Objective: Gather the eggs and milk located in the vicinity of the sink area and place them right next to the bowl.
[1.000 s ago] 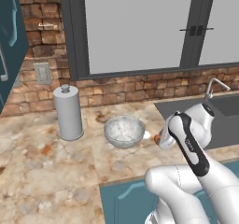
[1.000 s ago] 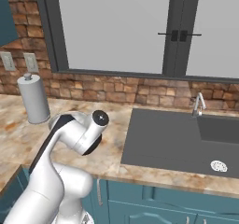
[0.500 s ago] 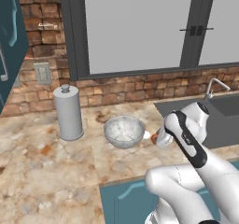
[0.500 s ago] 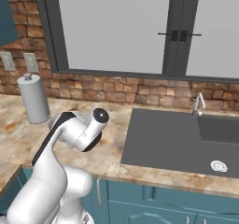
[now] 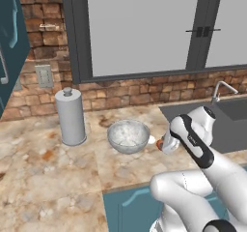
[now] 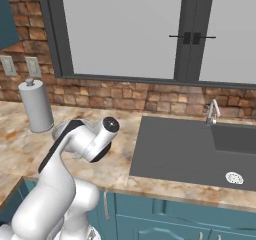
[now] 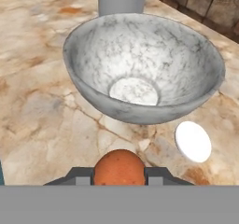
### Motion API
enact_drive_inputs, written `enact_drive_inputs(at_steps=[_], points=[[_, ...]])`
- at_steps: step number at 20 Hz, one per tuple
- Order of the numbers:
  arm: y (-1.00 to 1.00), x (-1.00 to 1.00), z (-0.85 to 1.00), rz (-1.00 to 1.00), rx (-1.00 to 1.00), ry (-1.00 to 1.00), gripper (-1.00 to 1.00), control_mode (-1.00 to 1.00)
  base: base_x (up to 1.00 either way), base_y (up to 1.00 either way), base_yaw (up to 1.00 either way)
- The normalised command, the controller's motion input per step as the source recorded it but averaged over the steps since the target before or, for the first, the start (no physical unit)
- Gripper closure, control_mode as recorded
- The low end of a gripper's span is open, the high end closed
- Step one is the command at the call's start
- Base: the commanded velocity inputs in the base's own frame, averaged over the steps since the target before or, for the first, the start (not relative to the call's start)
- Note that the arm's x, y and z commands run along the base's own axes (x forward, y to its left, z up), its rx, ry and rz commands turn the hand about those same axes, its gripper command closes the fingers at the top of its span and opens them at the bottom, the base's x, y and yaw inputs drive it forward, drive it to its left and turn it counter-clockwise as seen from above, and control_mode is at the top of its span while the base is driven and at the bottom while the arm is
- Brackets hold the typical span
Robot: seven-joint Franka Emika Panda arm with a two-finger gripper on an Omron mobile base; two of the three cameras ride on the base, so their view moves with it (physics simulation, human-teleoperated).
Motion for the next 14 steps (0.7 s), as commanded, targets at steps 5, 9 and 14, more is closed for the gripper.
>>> enact_drive_inputs(at_steps=[5,9,14], points=[[0.10,0.00,-0.21,0.00,0.00,-0.03,1.00,-1.00,0.00,0.00,0.00],[0.09,0.00,-0.25,0.00,0.00,-0.01,1.00,-1.00,0.00,0.00,0.00],[0.15,0.00,-0.29,0.00,0.00,-0.01,1.00,-1.00,0.00,0.00,0.00]])
